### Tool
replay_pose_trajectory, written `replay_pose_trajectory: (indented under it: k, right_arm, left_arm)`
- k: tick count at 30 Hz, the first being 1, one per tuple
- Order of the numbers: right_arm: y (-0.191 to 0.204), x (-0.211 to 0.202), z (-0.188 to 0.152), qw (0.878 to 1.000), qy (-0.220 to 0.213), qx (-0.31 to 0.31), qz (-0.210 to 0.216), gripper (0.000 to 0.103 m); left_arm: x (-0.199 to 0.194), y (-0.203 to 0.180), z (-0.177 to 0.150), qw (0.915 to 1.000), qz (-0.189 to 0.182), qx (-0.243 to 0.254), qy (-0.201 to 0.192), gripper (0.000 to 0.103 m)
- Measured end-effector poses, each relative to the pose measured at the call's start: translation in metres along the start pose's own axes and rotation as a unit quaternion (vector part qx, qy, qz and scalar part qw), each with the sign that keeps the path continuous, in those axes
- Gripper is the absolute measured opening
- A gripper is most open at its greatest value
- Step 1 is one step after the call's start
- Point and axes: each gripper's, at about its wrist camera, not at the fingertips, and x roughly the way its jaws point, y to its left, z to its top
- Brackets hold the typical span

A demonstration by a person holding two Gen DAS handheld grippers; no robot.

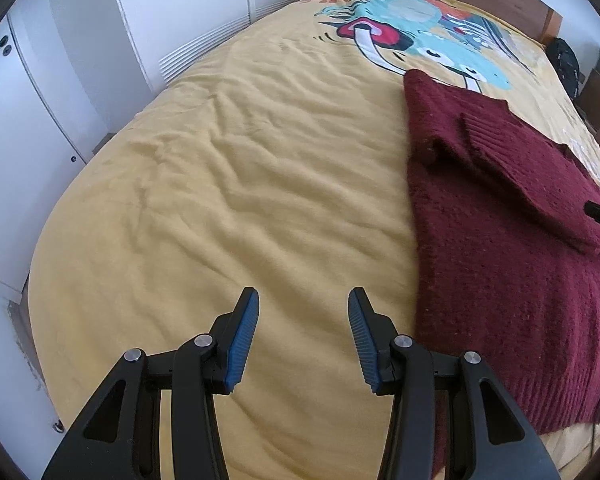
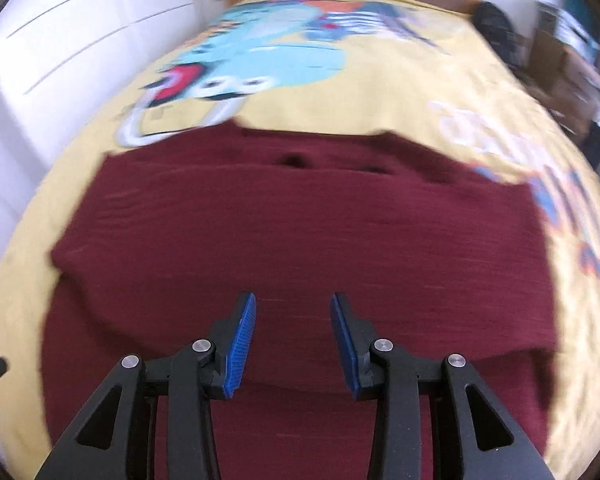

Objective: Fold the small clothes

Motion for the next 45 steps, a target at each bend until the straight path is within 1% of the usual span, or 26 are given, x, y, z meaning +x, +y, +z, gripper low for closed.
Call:
replay_pose_trajectory:
  k: [2, 3, 4, 8, 14, 22, 27, 31, 33, 36, 40, 45]
  right_arm:
    - [-0.017, 0.007, -0.009, 1.0, 0.021, 0.011, -0.004, 0.04]
    - [-0.024, 0.01, -0.014, 0.999, 0.034, 0.016, 0.005, 0.04]
    - [-0.027, 0.01, -0.017, 0.999, 0.034, 0.02, 0.008, 0.04]
    - [-0.032, -0.01, -0.027, 0.999, 0.028, 0.027, 0.02, 0.041]
    - [-0.05, -0.05, -0.046, 0.999, 0.01, 0.046, 0.019, 0.041]
    - [-0.078, -0.116, -0.09, 0.998, -0.017, 0.067, 0.007, 0.041]
    - [-0.095, -0.15, -0.124, 0.996, -0.028, 0.086, -0.001, 0.047]
    - [-0.108, -0.172, -0.153, 0.994, -0.031, 0.108, -0.004, 0.047]
    - [-0.114, -0.181, -0.167, 0.992, -0.033, 0.118, -0.005, 0.047]
    - [-0.123, -0.194, -0.188, 0.99, -0.035, 0.135, -0.005, 0.047]
    - [-0.13, -0.202, -0.211, 0.988, -0.03, 0.148, -0.003, 0.048]
    - [-0.132, -0.194, -0.229, 0.987, -0.017, 0.159, 0.009, 0.05]
  left_arm:
    - [-0.002, -0.005, 0.0, 1.0, -0.001, 0.004, -0.002, 0.041]
    - [-0.004, -0.007, 0.0, 1.0, -0.002, 0.006, -0.003, 0.041]
    - [-0.005, -0.009, 0.0, 1.0, -0.004, 0.007, -0.004, 0.041]
    - [-0.014, -0.015, 0.0, 0.9998, -0.005, 0.012, -0.013, 0.041]
    - [-0.036, -0.017, 0.0, 0.9988, -0.02, 0.006, -0.044, 0.041]
    - [-0.063, -0.019, -0.008, 0.9968, -0.05, 0.004, -0.063, 0.041]
    - [-0.077, -0.018, -0.02, 0.9971, -0.048, 0.008, -0.058, 0.041]
    - [-0.088, -0.017, -0.031, 0.9968, -0.051, 0.013, -0.061, 0.042]
    - [-0.094, -0.016, -0.036, 0.9965, -0.052, 0.015, -0.064, 0.046]
    - [-0.101, -0.012, -0.043, 0.9961, -0.055, 0.018, -0.067, 0.048]
    - [-0.104, -0.008, -0.051, 0.9961, -0.057, 0.021, -0.064, 0.048]
    - [-0.096, -0.012, -0.059, 0.9966, -0.069, 0.017, -0.043, 0.048]
